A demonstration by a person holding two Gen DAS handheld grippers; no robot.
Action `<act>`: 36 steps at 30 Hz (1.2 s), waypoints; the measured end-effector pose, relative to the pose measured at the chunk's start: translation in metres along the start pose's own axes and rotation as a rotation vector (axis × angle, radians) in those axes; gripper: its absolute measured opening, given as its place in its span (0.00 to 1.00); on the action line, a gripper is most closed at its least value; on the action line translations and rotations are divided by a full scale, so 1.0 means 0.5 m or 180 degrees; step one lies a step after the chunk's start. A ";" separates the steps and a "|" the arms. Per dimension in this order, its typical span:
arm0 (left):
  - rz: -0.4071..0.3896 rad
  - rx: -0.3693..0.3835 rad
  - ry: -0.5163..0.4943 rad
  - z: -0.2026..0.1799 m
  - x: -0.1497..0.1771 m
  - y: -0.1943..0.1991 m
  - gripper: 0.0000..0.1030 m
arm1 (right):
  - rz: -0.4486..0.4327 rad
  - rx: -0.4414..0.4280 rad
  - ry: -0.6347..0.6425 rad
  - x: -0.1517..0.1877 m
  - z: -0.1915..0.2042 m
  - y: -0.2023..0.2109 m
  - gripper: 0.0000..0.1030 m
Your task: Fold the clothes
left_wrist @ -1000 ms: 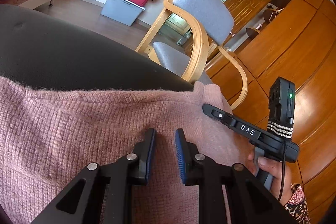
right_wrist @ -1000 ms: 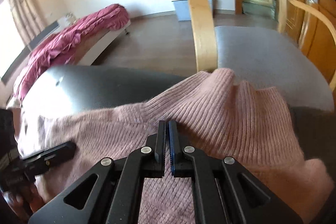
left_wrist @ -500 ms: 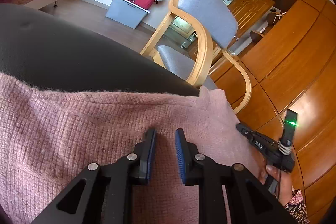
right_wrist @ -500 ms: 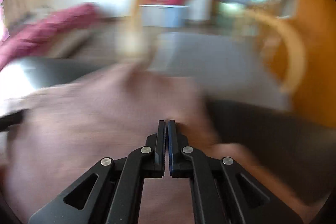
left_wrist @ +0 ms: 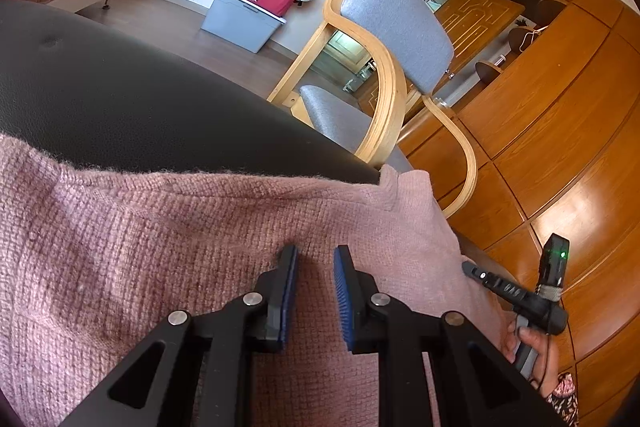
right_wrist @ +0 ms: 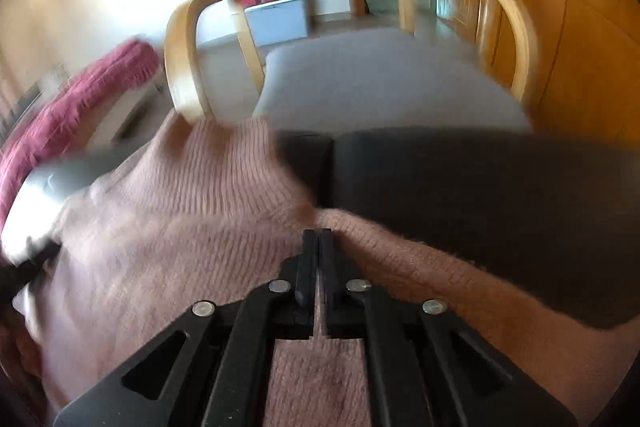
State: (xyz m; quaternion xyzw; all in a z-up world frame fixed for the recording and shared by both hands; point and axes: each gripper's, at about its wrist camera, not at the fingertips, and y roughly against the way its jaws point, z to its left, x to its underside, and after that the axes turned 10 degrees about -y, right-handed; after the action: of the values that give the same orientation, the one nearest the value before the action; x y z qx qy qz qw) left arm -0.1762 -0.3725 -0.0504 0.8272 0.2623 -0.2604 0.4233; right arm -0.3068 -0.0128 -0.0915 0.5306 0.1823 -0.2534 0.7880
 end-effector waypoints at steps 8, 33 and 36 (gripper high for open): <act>-0.0007 0.0021 0.0026 0.001 0.001 -0.001 0.18 | -0.0166 0.0227 0.0316 0.025 -0.038 0.079 0.02; -0.0008 -0.0010 0.0022 -0.001 0.001 0.002 0.18 | -0.0451 0.1608 -0.0901 0.117 -0.536 0.348 0.04; -0.0010 -0.0014 0.0019 -0.002 0.001 0.002 0.18 | -0.0490 0.1730 -0.0999 0.124 -0.562 0.359 0.03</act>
State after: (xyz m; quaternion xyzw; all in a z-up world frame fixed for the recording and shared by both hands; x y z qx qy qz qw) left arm -0.1748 -0.3721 -0.0498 0.8266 0.2655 -0.2580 0.4239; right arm -0.1556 0.2909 -0.0966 0.6608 0.0237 -0.4304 0.6145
